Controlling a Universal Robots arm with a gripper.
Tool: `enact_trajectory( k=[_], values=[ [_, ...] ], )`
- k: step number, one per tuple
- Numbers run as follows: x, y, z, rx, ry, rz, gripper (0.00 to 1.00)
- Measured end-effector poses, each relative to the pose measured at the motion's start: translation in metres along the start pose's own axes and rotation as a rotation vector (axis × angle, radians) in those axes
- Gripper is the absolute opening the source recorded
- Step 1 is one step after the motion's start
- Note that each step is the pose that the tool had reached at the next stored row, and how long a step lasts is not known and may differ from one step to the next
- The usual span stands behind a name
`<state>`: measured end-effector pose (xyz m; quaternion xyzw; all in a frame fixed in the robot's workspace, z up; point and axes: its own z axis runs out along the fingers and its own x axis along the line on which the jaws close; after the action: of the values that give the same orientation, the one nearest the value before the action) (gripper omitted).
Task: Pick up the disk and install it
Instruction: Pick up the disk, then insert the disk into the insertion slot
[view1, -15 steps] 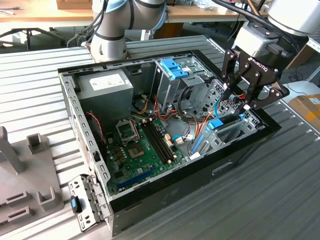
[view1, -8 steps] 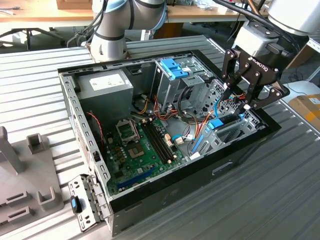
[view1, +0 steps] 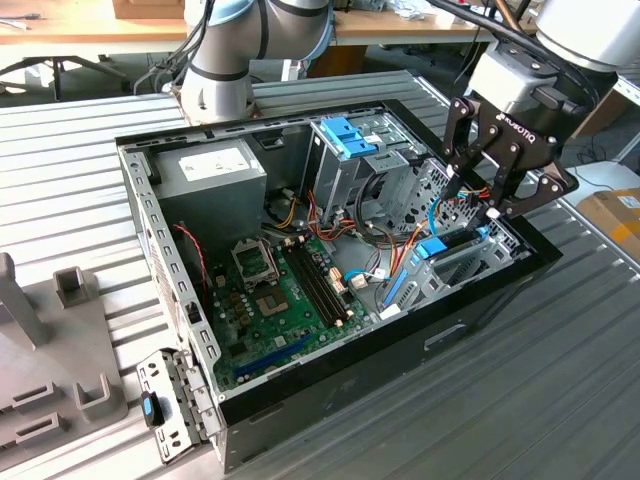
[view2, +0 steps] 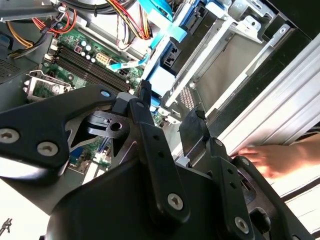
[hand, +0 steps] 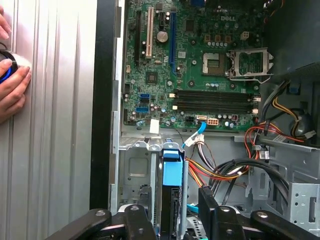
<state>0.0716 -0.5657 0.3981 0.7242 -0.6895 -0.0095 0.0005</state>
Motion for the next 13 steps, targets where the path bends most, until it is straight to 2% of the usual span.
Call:
enact_trajectory(
  k=[1,3,5,8,13],
  values=[
    [0.0,0.0,-0.0001,0.0014,-0.0118,-0.001,0.5],
    [0.0,0.0,-0.0001,0.0018,-0.018,-0.002,0.5],
    [0.0,0.0,0.0,0.0051,-0.0194,-0.002,0.5],
    [0.0,0.0001,0.0,0.0336,-0.0206,-0.003,0.5],
    [0.0,0.0001,-0.0001,0.0361,-0.0204,-0.003,0.5]
  ],
)
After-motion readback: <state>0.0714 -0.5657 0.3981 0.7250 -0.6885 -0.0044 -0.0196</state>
